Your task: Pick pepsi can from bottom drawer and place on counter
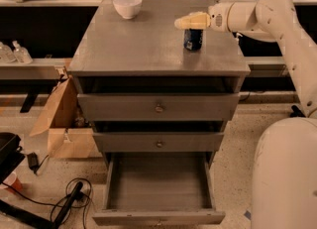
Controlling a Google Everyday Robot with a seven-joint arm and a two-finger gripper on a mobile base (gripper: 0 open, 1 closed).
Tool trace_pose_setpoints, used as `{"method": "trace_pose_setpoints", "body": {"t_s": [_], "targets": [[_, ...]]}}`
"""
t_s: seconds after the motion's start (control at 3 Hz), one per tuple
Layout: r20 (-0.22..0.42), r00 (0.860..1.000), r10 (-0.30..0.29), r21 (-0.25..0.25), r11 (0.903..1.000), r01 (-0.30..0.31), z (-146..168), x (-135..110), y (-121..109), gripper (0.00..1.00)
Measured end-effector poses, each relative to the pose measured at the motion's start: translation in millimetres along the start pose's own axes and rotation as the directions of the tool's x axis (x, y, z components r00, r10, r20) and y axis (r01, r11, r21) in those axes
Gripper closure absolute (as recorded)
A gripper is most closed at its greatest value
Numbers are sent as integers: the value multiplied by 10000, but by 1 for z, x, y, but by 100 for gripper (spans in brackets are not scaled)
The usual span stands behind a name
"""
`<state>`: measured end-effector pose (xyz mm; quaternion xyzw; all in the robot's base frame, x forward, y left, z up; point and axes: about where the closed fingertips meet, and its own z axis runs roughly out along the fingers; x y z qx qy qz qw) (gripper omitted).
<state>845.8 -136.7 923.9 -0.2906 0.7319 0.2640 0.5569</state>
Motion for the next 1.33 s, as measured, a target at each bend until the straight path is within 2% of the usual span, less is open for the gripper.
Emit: {"method": "trace_pose_setpoints", "body": {"t_s": [0.33, 0.67, 1.0, 1.33], "targets": [[232, 9983, -538, 127, 9985, 535, -19, -33, 0, 0], [613, 9913, -1162, 1177, 9871, 1084, -73, -76, -12, 0], [1153, 9804, -1600, 2937, 9483, 1202, -161, -119, -19, 0], [2012, 9575, -2065, 4344, 8949, 1017, -255, -170, 15, 0]]}}
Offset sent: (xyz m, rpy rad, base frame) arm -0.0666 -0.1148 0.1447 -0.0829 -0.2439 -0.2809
